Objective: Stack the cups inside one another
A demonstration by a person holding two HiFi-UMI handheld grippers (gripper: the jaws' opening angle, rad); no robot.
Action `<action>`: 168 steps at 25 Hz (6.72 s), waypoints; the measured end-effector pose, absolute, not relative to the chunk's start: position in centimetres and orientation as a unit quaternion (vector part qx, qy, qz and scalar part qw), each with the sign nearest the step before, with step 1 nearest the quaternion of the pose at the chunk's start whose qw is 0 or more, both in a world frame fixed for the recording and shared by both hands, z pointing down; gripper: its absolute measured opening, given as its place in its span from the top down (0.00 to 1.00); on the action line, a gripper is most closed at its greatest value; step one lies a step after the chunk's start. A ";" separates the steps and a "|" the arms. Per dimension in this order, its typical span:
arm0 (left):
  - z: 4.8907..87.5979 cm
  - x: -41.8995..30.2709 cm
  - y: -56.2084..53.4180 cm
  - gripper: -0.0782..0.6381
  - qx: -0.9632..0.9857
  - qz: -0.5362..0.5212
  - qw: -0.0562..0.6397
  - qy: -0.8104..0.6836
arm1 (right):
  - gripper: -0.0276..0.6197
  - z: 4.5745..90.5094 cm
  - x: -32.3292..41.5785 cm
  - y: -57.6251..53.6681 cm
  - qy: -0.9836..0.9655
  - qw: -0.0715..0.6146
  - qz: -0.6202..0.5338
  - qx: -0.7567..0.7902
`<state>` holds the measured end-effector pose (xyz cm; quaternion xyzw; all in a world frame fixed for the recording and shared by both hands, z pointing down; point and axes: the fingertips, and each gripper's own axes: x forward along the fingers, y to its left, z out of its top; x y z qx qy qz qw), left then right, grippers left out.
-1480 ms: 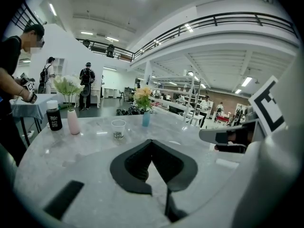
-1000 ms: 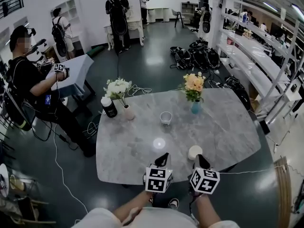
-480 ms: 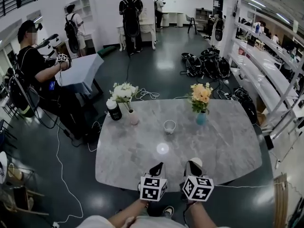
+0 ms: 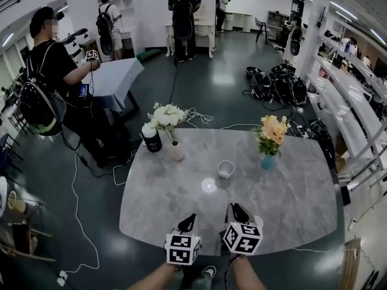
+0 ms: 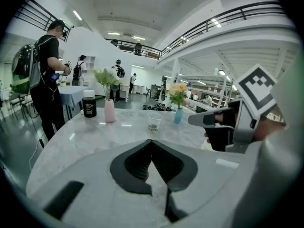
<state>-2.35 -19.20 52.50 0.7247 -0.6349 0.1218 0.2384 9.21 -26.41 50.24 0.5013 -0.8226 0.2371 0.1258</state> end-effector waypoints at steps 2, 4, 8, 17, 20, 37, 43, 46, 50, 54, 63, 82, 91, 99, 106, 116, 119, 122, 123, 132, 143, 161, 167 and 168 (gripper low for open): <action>52.8 -3.3 -19.9 0.90 0.722 0.121 0.239 -0.638 | 0.88 51.1 8.4 -27.5 -0.821 0.129 0.241 0.502; 53.3 -4.0 -20.7 0.90 0.722 0.122 0.241 -0.638 | 0.85 52.0 7.7 -28.5 -0.819 0.136 0.242 0.502; 54.6 -5.5 -22.2 0.90 0.722 0.131 0.248 -0.633 | 0.81 53.4 6.5 -30.6 -0.815 0.150 0.237 0.507; 58.4 -8.4 -23.9 0.90 0.712 0.142 0.283 -0.627 | 0.73 56.6 5.1 -34.2 -0.804 0.171 0.241 0.516; 58.9 -8.9 -24.7 0.90 0.712 0.139 0.291 -0.624 | 0.70 57.6 4.8 -35.7 -0.798 0.175 0.241 0.524; 61.3 -11.6 -26.5 0.90 0.707 0.155 0.306 -0.619 | 0.59 61.7 3.5 -41.8 -0.770 0.212 0.218 0.560; 62.2 -12.3 -26.5 0.90 0.704 0.161 0.311 -0.618 | 0.58 62.4 3.1 -42.6 -0.765 0.217 0.207 0.570; 62.3 -12.6 -26.4 0.90 0.703 0.162 0.311 -0.618 | 0.58 62.6 3.0 -43.0 -0.761 0.221 0.205 0.574; 62.2 -12.9 -26.3 0.90 0.704 0.161 0.308 -0.619 | 0.58 62.6 3.1 -43.2 -0.756 0.228 0.201 0.581; 62.2 -13.2 -26.0 0.90 0.703 0.161 0.309 -0.620 | 0.58 62.7 3.2 -43.4 -0.752 0.231 0.200 0.584; 62.2 -14.1 -25.5 0.90 0.700 0.157 0.311 -0.624 | 0.58 62.4 3.9 -43.9 -0.739 0.227 0.199 0.603; 61.5 -13.7 -25.4 0.90 0.709 0.156 0.303 -0.617 | 0.59 60.9 4.2 -42.6 -0.745 0.206 0.202 0.602; 60.0 -11.8 -24.3 0.90 0.720 0.147 0.292 -0.612 | 0.59 59.0 4.7 -39.8 -0.755 0.199 0.201 0.592; 58.2 -10.2 -22.5 0.90 0.729 0.135 0.284 -0.608 | 0.59 56.4 5.7 -36.7 -0.758 0.186 0.199 0.593; 56.3 -8.3 -20.9 0.90 0.743 0.126 0.275 -0.597 | 0.59 53.8 6.8 -33.5 -0.763 0.180 0.193 0.590; 54.2 -4.9 -19.4 0.90 0.766 0.122 0.255 -0.577 | 0.59 50.1 9.2 -29.4 -0.773 0.165 0.178 0.586; 53.6 -3.5 -19.0 0.90 0.774 0.121 0.254 -0.567 | 0.59 49.1 10.5 -28.2 -0.771 0.160 0.175 0.591; 53.2 -2.1 -18.7 0.90 0.780 0.121 0.253 -0.559 | 0.59 48.3 12.0 -27.0 -0.768 0.155 0.174 0.597; 53.2 -1.6 -18.6 0.90 0.782 0.121 0.253 -0.556 | 0.59 48.1 12.6 -26.6 -0.766 0.152 0.175 0.599; 51.6 3.4 -18.5 0.90 0.811 0.129 0.236 -0.520 | 0.59 46.7 18.6 -22.9 -0.743 0.130 0.174 0.633; 52.6 7.4 -18.6 0.90 0.820 0.153 0.242 -0.496 | 0.59 48.1 22.4 -20.9 -0.731 0.117 0.187 0.646; 55.6 7.7 -18.6 0.90 0.812 0.184 0.254 -0.493 | 0.59 52.4 21.5 -21.8 -0.739 0.132 0.207 0.627; 56.2 8.0 -18.9 0.90 0.811 0.187 0.259 -0.490 | 0.59 53.0 21.6 -21.9 -0.738 0.143 0.205 0.627; 56.3 8.0 -19.0 0.90 0.811 0.188 0.260 -0.489 | 0.59 53.0 21.7 -22.0 -0.738 0.144 0.205 0.627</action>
